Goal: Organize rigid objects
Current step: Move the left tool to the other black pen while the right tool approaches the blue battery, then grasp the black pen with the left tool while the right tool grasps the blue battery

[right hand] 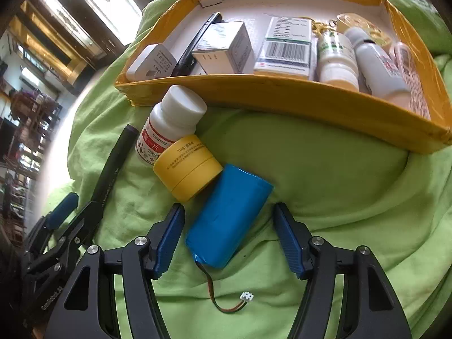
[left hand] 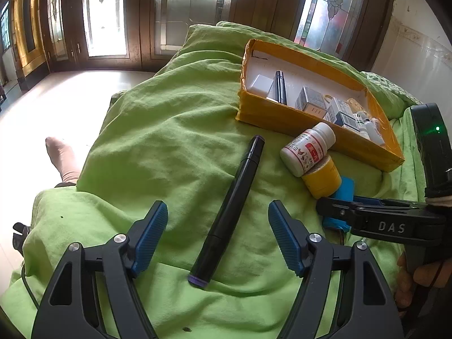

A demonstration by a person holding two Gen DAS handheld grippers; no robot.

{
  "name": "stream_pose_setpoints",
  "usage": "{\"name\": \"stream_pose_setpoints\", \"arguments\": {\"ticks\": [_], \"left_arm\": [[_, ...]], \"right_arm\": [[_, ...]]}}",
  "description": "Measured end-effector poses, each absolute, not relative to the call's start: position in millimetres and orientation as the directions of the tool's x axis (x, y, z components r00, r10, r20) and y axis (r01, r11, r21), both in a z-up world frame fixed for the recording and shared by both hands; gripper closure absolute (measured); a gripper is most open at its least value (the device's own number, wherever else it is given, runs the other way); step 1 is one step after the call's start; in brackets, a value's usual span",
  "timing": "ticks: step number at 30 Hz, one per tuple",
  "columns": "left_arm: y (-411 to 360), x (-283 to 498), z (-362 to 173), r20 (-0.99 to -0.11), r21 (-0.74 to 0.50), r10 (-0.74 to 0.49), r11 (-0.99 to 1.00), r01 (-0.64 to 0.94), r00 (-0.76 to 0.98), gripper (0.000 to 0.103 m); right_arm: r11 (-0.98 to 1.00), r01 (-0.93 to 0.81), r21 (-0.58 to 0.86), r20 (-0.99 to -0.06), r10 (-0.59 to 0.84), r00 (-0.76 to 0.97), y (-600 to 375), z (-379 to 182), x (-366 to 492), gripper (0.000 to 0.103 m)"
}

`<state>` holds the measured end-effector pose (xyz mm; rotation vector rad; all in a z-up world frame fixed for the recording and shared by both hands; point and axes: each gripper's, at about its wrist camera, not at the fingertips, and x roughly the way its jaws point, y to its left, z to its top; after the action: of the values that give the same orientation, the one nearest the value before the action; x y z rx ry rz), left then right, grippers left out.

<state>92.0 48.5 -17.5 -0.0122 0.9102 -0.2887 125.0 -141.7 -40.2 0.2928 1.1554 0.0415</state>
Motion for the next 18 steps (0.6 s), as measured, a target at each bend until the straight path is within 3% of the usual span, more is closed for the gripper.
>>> {"name": "stream_pose_setpoints", "arguments": {"ticks": [4, 7, 11, 18], "left_arm": [[49.7, 92.3, -17.7, -0.777, -0.132, -0.248, 0.963, 0.236, 0.578, 0.029], [53.8, 92.5, -16.6, -0.773, -0.148, -0.254, 0.963, 0.225, 0.581, 0.029], [55.7, 93.1, -16.3, -0.771, -0.167, -0.268, 0.96, 0.223, 0.578, 0.029], [43.8, 98.2, -12.4, -0.764, -0.162, -0.302, 0.945, 0.284, 0.57, 0.03]], "right_arm": [[0.997, 0.035, 0.069, -0.908, 0.049, 0.415, -122.5, -35.7, 123.7, 0.059], [1.0, 0.004, 0.02, -0.913, 0.017, 0.407, -129.0, -32.1, 118.9, 0.071], [0.999, 0.036, 0.007, -0.925, -0.007, 0.38, -160.8, -29.4, 112.0, 0.072], [0.981, 0.097, 0.167, -0.929, 0.124, 0.348, -203.4, -33.2, 104.0, 0.072]]}}
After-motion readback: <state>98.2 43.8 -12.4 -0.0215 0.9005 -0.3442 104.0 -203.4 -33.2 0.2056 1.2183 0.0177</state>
